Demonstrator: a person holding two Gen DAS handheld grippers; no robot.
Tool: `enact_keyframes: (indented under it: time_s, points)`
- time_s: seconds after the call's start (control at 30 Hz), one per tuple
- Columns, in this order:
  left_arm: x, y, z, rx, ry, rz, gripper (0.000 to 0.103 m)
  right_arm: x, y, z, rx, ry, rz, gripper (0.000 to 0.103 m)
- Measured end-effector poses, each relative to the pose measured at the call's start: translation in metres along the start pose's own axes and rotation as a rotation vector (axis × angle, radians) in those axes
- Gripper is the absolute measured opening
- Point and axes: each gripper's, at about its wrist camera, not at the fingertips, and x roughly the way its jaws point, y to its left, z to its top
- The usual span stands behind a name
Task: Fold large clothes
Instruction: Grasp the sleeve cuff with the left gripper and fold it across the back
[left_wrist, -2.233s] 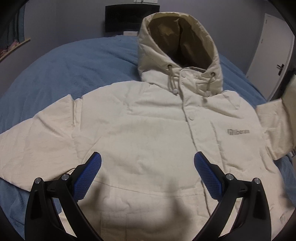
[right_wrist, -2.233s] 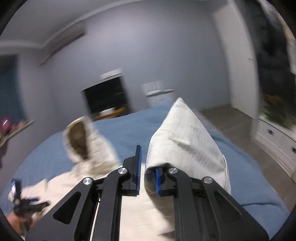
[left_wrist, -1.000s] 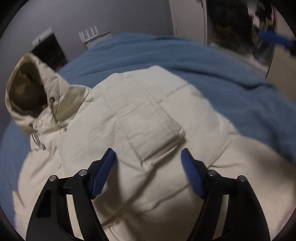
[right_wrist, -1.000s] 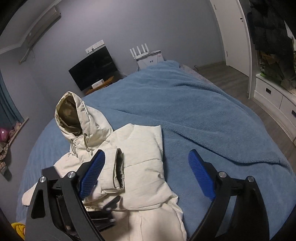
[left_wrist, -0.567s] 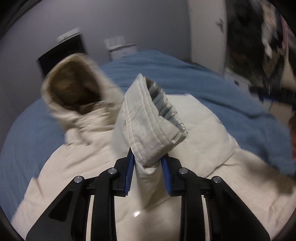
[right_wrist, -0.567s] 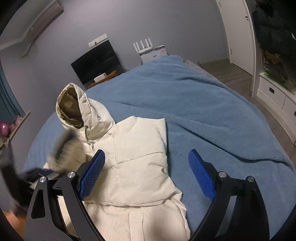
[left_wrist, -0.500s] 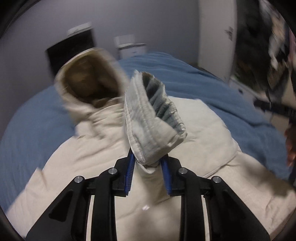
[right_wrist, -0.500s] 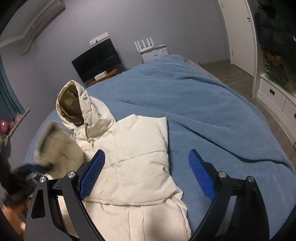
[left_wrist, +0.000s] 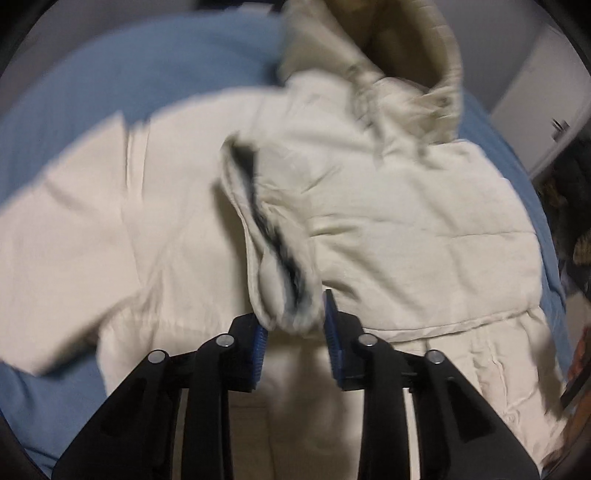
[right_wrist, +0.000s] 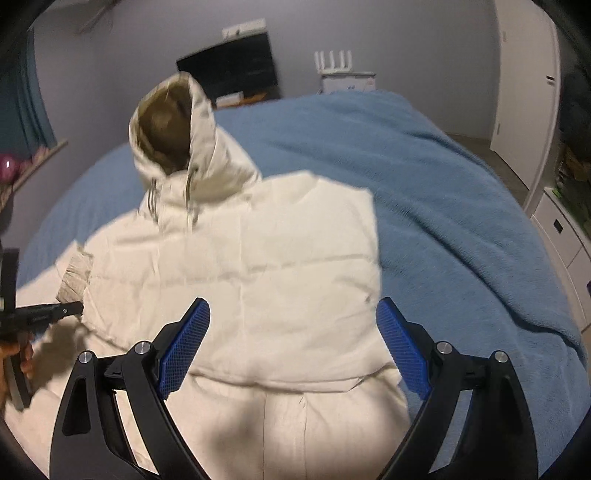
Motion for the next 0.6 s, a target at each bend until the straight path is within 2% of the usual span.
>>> enact_keyframes:
  time_s: [0.03, 0.07, 0.13, 0.17, 0.27, 0.33, 0.43, 0.53, 0.6]
  points:
    - [-0.001, 0.004, 0.001, -0.024, -0.007, 0.008, 0.045, 0.005, 0.001, -0.002, 0.002, 0.013, 0.004, 0.087]
    - [-0.005, 0.008, 0.002, -0.042, -0.030, 0.016, 0.051, 0.009, 0.000, -0.005, 0.010, 0.027, 0.011, 0.087]
    - [-0.019, 0.014, 0.003, -0.069, -0.083, 0.018, 0.074, 0.015, -0.001, -0.008, 0.023, 0.038, 0.023, 0.087]
    - [-0.032, 0.015, 0.004, -0.078, -0.131, 0.037, 0.077, 0.016, -0.001, -0.008, 0.027, 0.040, 0.026, 0.087]
    - [-0.051, 0.004, 0.005, -0.017, -0.227, 0.054, 0.079, 0.025, 0.001, -0.008, 0.026, 0.037, 0.025, 0.087]
    - [-0.051, -0.012, 0.005, 0.075, -0.244, 0.034, 0.079, 0.034, 0.004, -0.009, 0.011, 0.042, 0.008, 0.087]
    - [-0.025, -0.035, 0.003, 0.173, -0.187, -0.004, 0.078, 0.052, 0.008, -0.015, -0.007, 0.079, -0.012, 0.087]
    - [0.008, -0.046, 0.000, 0.241, -0.111, 0.041, 0.072, 0.069, 0.010, -0.023, -0.041, 0.123, -0.046, 0.089]
    - [0.023, -0.044, -0.003, 0.252, -0.086, 0.068, 0.073, 0.080, 0.008, -0.027, -0.042, 0.150, -0.040, 0.096]
